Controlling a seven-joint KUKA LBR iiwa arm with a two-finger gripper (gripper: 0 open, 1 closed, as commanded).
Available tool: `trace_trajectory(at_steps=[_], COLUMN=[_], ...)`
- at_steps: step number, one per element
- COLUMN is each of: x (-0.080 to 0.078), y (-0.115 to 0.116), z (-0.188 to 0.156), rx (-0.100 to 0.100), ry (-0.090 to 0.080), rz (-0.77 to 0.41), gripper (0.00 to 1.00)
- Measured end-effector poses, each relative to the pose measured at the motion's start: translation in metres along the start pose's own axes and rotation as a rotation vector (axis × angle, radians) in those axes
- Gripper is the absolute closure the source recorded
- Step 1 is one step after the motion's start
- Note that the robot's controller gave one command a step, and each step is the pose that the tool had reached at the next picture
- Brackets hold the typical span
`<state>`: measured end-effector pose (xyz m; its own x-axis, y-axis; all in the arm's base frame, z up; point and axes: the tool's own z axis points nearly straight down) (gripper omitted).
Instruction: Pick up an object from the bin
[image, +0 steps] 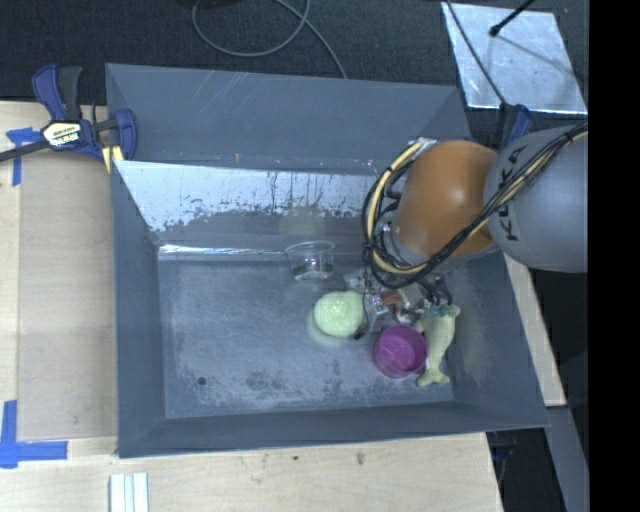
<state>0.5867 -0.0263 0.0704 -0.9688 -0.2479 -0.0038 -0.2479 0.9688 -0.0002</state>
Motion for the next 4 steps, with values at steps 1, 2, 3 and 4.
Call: trace_trajectory(at_steps=[1,2,3,4], x=[0.002,0.002,0.001,0.002], y=[0.001,0.001,0.000,0.001], z=[-0.006,-0.025,-0.043,-0.065], rx=[-0.002,-0.002,-0.001,-0.002], ry=[0.006,0.007,0.004,0.006], rz=[0.000,0.001,0.001,0.002], gripper=[1.00,1.00,1.00,1.00])
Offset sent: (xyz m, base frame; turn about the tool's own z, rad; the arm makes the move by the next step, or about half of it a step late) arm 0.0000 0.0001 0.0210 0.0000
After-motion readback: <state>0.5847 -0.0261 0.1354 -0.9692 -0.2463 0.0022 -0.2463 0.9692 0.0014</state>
